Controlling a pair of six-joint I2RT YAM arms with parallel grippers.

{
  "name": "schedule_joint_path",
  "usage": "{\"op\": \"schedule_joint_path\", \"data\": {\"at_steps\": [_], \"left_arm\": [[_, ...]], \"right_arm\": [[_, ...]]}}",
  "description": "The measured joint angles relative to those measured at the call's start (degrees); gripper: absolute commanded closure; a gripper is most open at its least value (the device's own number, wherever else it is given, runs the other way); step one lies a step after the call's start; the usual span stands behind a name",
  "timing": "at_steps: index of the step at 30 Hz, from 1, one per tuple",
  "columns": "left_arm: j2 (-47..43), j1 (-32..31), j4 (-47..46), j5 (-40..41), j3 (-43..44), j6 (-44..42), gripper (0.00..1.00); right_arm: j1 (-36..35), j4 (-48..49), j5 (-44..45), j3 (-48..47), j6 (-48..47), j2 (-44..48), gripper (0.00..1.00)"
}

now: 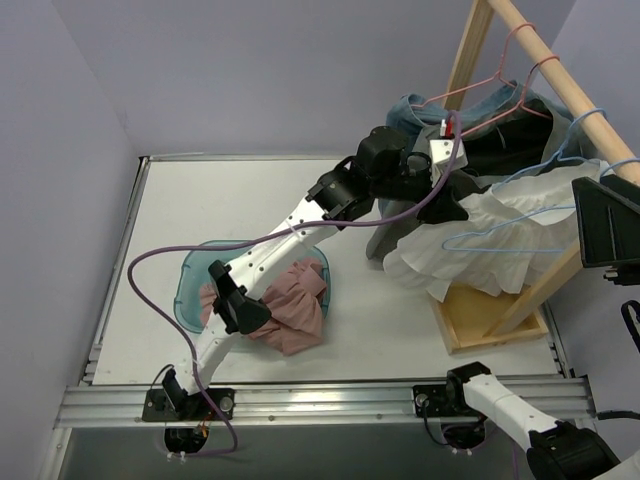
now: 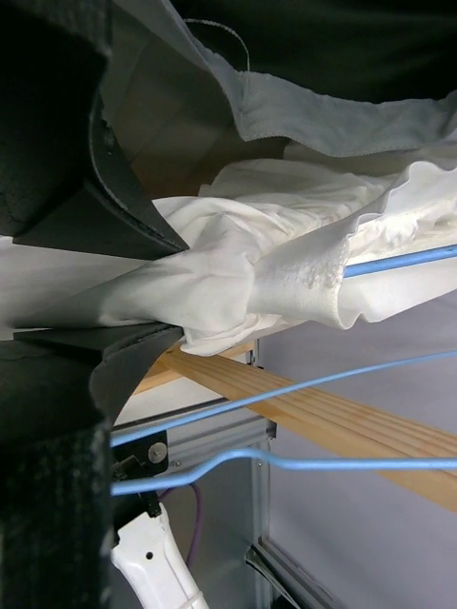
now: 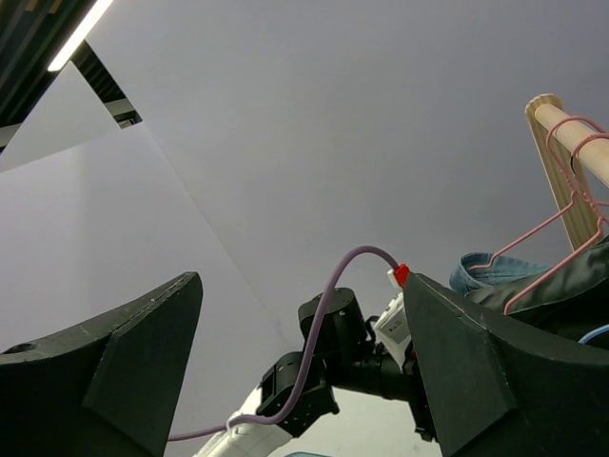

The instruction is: Remove the skirt from the hanger

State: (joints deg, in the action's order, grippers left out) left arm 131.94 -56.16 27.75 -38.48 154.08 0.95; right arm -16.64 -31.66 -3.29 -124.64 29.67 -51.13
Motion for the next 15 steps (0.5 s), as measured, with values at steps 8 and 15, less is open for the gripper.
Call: {"op": "schedule_joint_path", "data": {"at_steps": [8,15], "left_arm": [[1.9,-1.07,0.42,-1.09,0.46,2.1,0.94],[1.75,-1.03,0.61,-1.05,0.11,6.16,0.98]], "right_arm": [[-0.02,-0.59,0.02,-0.35,-0.39,0.0,0.18],[-0.13,-1.66,0.42,1.4,-0.46,0.02,0.0]]}}
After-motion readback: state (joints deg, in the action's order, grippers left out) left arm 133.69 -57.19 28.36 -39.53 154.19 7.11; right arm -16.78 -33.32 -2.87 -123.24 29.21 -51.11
